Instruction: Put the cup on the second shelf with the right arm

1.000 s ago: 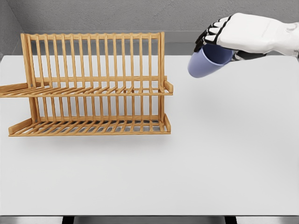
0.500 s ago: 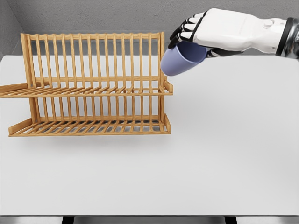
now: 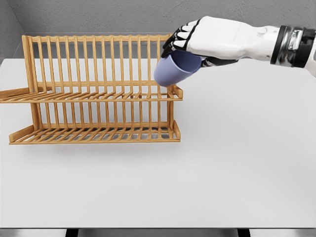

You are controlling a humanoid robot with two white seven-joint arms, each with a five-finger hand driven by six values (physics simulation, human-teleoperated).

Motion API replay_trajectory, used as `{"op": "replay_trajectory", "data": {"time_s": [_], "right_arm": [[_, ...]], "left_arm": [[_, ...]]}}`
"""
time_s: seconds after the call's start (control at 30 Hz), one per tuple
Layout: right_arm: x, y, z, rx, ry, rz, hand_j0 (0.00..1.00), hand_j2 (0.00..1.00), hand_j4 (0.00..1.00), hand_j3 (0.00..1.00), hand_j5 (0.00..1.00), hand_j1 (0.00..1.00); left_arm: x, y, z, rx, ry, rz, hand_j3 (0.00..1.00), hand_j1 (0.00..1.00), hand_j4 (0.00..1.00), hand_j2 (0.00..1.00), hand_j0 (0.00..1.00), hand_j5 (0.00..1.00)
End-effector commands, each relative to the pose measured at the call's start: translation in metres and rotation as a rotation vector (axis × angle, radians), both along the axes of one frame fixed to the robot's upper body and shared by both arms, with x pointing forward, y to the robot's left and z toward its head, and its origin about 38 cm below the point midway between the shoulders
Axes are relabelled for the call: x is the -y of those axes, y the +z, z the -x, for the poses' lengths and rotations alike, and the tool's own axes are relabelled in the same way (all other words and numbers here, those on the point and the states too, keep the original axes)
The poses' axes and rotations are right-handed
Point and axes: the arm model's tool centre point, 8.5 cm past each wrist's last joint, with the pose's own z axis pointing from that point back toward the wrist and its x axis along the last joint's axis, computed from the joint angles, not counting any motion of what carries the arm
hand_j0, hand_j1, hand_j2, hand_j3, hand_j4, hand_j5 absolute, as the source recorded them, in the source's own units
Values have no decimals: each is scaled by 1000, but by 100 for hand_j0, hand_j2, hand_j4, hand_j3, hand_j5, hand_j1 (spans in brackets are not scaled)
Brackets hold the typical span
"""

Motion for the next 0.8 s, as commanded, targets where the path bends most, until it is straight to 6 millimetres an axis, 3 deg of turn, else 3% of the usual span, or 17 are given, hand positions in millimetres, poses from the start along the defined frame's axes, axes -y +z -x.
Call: {"op": "replay_trajectory", "data": {"time_s": [0.0, 0.17, 0.4, 0.7, 0.73, 0.77], "right_arm": [[-5, -3, -1, -15, 0, -10, 65, 65, 65, 65, 65, 65], [-18, -17, 1, -46, 26, 6, 65, 65, 65, 65, 65, 65], [-17, -27, 1, -63, 22, 17, 66, 66, 66, 66, 66, 66], [-31, -41, 0, -94, 46, 32, 69, 69, 69, 69, 69, 69], [-34, -43, 1, -98, 51, 32, 75, 75, 75, 75, 75, 75], [-34, -43, 0, -100, 48, 30, 92, 92, 92, 92, 92, 92]], "left_arm": [[0, 0, 0, 0, -1, -1, 100, 100, 100, 100, 100, 100], [0, 0, 0, 0, 0, -1, 100, 100, 100, 100, 100, 100], [0, 0, 0, 0, 0, -1, 100, 100, 100, 100, 100, 100], [0, 0, 0, 0, 0, 1, 100, 100, 100, 100, 100, 100], [0, 0, 0, -2, 0, 0, 100, 100, 100, 100, 100, 100], [0, 0, 0, 0, 0, 1, 100, 100, 100, 100, 100, 100]]}}
